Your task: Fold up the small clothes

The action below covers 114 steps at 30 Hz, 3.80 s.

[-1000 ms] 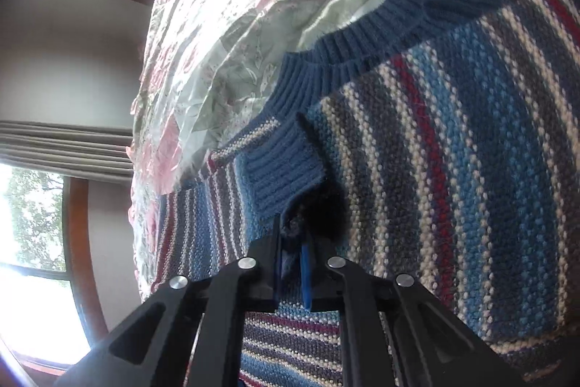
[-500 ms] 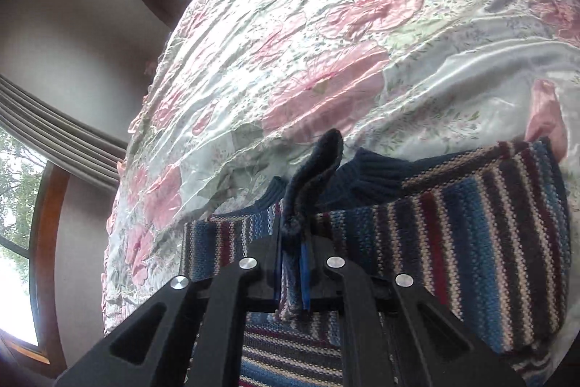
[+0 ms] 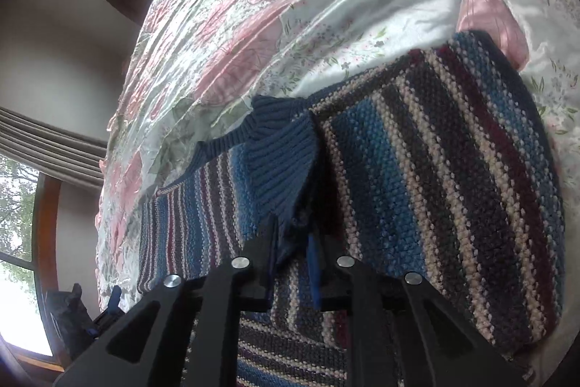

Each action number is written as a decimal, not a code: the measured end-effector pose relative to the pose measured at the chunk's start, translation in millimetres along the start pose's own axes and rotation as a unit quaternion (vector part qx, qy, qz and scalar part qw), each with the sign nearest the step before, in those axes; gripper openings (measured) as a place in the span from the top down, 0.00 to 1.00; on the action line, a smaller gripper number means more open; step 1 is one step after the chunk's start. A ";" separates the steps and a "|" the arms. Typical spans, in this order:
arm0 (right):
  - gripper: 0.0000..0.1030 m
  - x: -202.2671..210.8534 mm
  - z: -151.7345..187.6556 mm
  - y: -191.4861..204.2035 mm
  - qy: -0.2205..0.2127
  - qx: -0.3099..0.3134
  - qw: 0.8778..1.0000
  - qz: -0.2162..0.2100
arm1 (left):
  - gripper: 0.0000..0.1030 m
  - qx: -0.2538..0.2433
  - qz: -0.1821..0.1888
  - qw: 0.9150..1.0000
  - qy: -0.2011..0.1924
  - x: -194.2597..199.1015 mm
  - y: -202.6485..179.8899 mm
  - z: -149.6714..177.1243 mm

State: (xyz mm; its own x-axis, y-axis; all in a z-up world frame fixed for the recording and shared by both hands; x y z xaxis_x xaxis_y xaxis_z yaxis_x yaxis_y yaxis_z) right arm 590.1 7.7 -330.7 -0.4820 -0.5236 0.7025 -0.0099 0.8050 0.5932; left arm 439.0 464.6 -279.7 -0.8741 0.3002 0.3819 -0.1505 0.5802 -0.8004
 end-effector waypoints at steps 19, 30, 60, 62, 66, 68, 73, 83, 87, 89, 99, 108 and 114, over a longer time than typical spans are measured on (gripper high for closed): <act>0.95 -19.5 -13.3 -3.6 -0.059 0.075 0.993 0.062 | 0.15 0.045 -0.037 0.996 0.060 -54.7 46.3 8.8; 0.85 2.3 4.7 24.2 -0.054 0.081 0.995 -0.005 | 0.16 0.012 0.008 0.994 0.104 -82.7 2.8 28.3; 0.49 181.1 128.9 -62.0 -0.044 0.019 0.998 -0.051 | 0.11 -0.077 -0.036 0.988 0.131 84.8 -4.8 103.6; 0.44 201.3 165.9 -68.3 -0.033 0.018 0.998 -0.047 | 0.11 -0.067 -0.040 0.989 0.126 123.6 4.4 118.2; 0.41 239.8 231.3 -83.6 -0.028 -0.016 0.998 -0.052 | 0.11 -0.065 -0.065 0.989 0.118 187.1 18.3 151.1; 0.40 253.8 259.7 -92.5 -0.019 -0.047 0.997 -0.058 | 0.09 -0.058 -0.067 0.988 0.123 207.8 23.1 169.7; 0.39 276.3 299.0 -115.0 -0.024 -0.100 0.994 -0.048 | 0.08 -0.010 -0.074 0.991 0.115 236.3 41.5 201.5; 0.37 279.7 322.4 -134.6 0.003 -0.162 0.985 -0.057 | 0.08 0.104 -0.080 0.981 0.144 238.7 77.0 227.5; 0.48 266.0 331.0 -132.3 0.018 -0.179 0.982 -0.054 | 0.07 0.122 -0.070 0.978 0.155 228.5 80.2 233.6; 0.49 261.6 334.5 -127.7 0.020 -0.178 0.982 -0.060 | 0.07 0.130 -0.071 0.976 0.157 226.5 80.6 233.4; 0.65 248.8 335.4 -125.1 0.012 -0.186 0.981 -0.055 | 0.55 0.124 -0.069 0.968 0.208 215.2 68.8 248.2; 0.93 257.6 327.1 -123.4 -0.010 -0.179 0.982 -0.060 | 0.93 0.124 -0.074 0.974 0.174 220.5 75.1 244.2; 0.93 277.4 309.8 -101.7 -0.033 -0.163 0.982 -0.091 | 0.94 0.125 -0.029 0.982 0.140 238.3 55.7 229.5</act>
State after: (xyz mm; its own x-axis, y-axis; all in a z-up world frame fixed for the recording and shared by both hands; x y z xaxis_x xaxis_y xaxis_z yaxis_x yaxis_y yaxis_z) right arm 186.0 -132.9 -318.0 -0.5532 -0.6226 0.5535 0.1748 0.5629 0.8079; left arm 116.3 394.7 -339.3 -0.7048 0.4881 0.5147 -0.3367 0.4085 -0.8484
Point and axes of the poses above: each gripper's, at about its wrist camera, not at the fingertips, and x roughly against the way its jaws point, y to its left, z to its underside, the point moved 4 cm from there along -x, roughly the way its jaws point, and after that the axes turned 14 degrees about -y, right-handed, at the moved point
